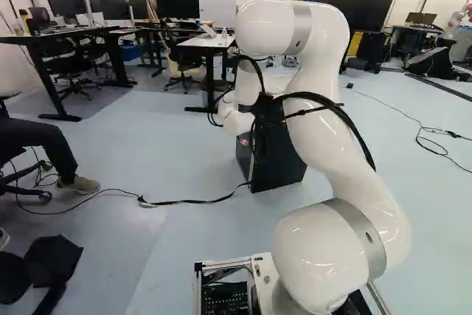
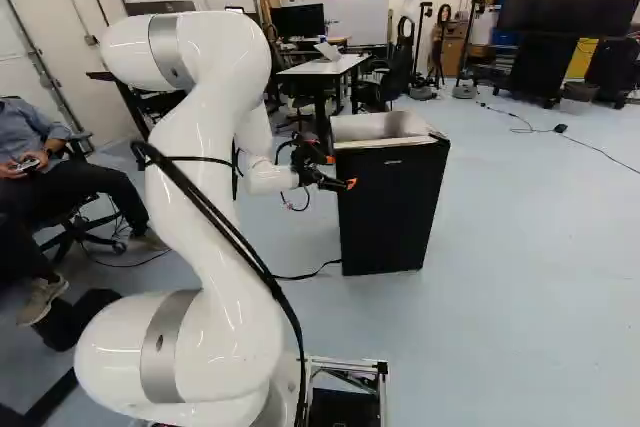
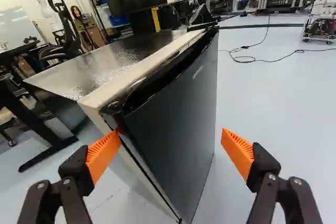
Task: Open the fridge door
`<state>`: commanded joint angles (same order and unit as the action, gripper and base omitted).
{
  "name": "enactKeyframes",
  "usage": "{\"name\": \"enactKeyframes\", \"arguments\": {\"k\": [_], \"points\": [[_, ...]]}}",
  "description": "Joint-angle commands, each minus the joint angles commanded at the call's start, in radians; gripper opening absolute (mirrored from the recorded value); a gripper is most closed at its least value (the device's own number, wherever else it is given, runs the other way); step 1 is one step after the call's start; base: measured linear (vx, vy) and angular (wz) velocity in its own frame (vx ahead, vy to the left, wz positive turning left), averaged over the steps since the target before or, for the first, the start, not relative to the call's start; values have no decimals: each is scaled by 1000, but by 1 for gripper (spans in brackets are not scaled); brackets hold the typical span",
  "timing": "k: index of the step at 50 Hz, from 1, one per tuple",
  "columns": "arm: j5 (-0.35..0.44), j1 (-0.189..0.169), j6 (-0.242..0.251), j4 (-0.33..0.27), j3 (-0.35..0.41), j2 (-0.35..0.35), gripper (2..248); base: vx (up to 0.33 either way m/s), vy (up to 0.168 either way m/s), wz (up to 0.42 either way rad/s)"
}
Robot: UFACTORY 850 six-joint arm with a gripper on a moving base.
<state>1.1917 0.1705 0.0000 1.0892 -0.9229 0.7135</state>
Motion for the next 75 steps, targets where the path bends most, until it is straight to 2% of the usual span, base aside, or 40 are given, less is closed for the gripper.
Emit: {"name": "enactKeyframes", "arguments": {"k": [7,17,22,39,75], "points": [[-1,2,0,38,22,-13,247,0,0,0],[-9,7,0,122,77,-45,247,-4,-9,-20],[-10,10,0,138,97,-57,247,1,-4,-6],[-11,17,0,145,111,-65,247,0,0,0],[-11,69,0,145,103,-60,247,0,0,0]]}}
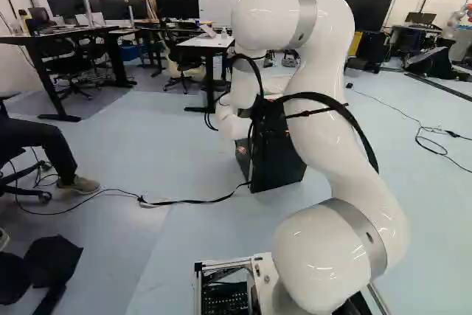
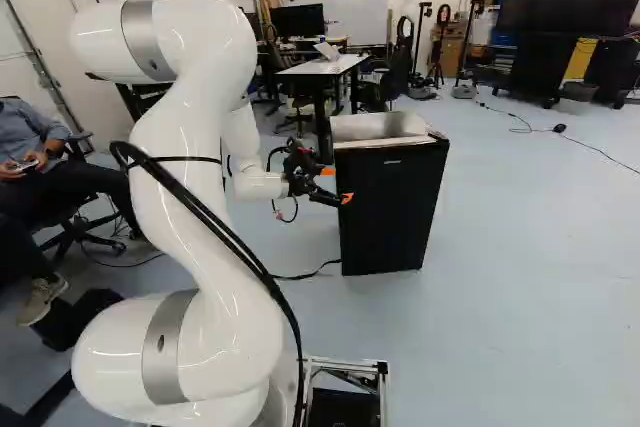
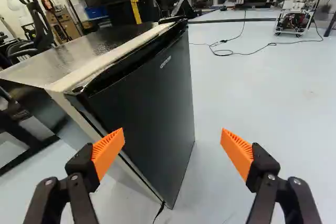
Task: Open the fridge door
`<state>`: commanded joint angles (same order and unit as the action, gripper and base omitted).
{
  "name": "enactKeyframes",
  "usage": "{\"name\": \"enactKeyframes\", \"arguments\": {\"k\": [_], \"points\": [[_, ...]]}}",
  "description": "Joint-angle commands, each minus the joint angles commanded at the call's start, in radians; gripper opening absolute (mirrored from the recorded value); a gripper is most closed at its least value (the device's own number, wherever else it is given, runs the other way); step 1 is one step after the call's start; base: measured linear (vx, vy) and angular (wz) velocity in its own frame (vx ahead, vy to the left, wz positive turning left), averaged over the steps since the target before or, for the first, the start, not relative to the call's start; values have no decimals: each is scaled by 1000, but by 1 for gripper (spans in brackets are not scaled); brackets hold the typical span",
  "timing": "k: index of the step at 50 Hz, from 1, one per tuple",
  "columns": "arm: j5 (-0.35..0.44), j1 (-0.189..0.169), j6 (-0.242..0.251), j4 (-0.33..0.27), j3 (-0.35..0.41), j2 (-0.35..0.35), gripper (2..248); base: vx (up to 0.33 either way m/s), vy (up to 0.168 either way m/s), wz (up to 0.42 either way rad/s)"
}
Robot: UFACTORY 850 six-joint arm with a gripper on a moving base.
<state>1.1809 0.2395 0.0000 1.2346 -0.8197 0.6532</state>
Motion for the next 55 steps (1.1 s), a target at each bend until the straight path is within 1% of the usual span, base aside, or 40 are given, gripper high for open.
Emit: {"name": "enactKeyframes", "arguments": {"k": [15,36,55], "points": [[0,18,0,0,-30,17,247,0,0,0],[0,35,0,0,-93,53,247,0,0,0],[0,32,0,0,-155,89,247,0,0,0]]}}
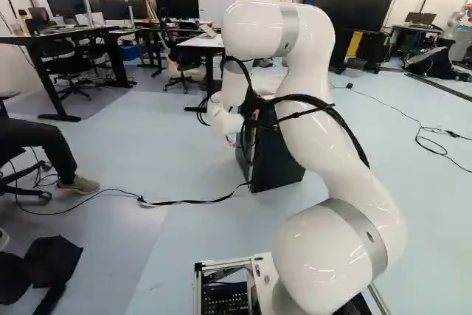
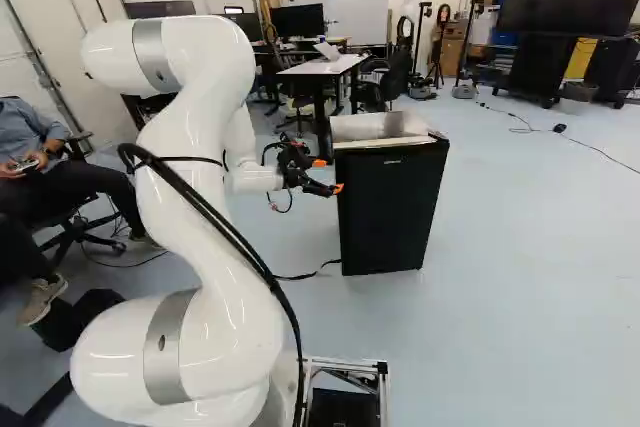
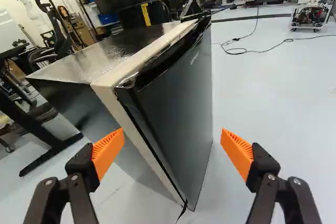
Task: Open the fridge door
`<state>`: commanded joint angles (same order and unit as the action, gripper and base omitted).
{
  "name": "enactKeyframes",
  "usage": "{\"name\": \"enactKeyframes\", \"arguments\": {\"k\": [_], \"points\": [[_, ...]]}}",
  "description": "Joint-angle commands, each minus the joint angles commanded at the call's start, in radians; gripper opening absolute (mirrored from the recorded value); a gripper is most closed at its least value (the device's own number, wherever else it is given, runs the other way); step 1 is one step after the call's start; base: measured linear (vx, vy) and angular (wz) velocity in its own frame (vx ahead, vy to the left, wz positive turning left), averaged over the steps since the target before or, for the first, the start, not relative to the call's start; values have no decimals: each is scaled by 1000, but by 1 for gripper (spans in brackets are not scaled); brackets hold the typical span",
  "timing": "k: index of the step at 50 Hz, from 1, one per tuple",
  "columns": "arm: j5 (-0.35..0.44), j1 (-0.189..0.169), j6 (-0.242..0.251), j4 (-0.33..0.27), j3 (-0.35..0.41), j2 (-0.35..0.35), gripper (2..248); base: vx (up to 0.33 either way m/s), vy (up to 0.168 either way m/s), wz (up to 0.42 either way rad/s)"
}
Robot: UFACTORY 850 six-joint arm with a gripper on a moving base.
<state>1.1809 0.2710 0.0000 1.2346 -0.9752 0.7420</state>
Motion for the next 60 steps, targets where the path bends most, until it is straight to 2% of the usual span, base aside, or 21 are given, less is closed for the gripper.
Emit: {"name": "enactKeyframes", "arguments": {"k": [18,40,60], "points": [[0,-10,0,0,-49,28,247,0,0,0],[0,-39,0,0,-81,46,247,0,0,0],[0,-78,0,0,-62,36,247,0,0,0]]}}
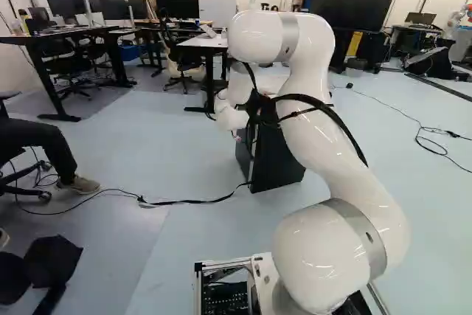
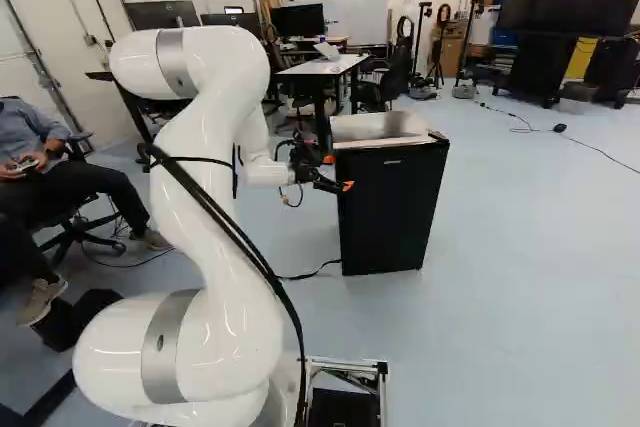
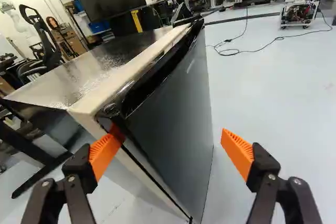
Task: Open the fridge door
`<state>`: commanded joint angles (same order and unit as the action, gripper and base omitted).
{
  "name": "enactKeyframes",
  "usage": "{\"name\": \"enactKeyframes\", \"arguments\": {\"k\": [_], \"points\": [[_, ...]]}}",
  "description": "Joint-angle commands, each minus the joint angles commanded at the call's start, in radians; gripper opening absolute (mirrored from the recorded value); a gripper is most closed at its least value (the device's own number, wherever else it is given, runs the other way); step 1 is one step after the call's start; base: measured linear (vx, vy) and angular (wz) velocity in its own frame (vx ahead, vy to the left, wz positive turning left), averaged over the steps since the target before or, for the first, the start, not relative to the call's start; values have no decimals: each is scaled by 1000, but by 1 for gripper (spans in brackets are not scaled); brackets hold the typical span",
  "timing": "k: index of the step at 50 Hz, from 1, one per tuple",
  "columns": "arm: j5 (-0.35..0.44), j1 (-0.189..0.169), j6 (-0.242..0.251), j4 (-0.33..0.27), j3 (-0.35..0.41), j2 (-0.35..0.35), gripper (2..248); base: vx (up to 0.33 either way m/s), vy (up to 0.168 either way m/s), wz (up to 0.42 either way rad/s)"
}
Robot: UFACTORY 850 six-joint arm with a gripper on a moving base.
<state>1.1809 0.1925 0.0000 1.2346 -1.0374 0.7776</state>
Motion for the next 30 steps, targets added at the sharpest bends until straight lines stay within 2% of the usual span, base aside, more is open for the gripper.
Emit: {"name": "enactKeyframes", "arguments": {"k": [11,30], "points": [[-5,-13,0,40,52,-30,247,0,-1,-8],[-65,-2,0,229,163,-90,247,0,0,0]]}}
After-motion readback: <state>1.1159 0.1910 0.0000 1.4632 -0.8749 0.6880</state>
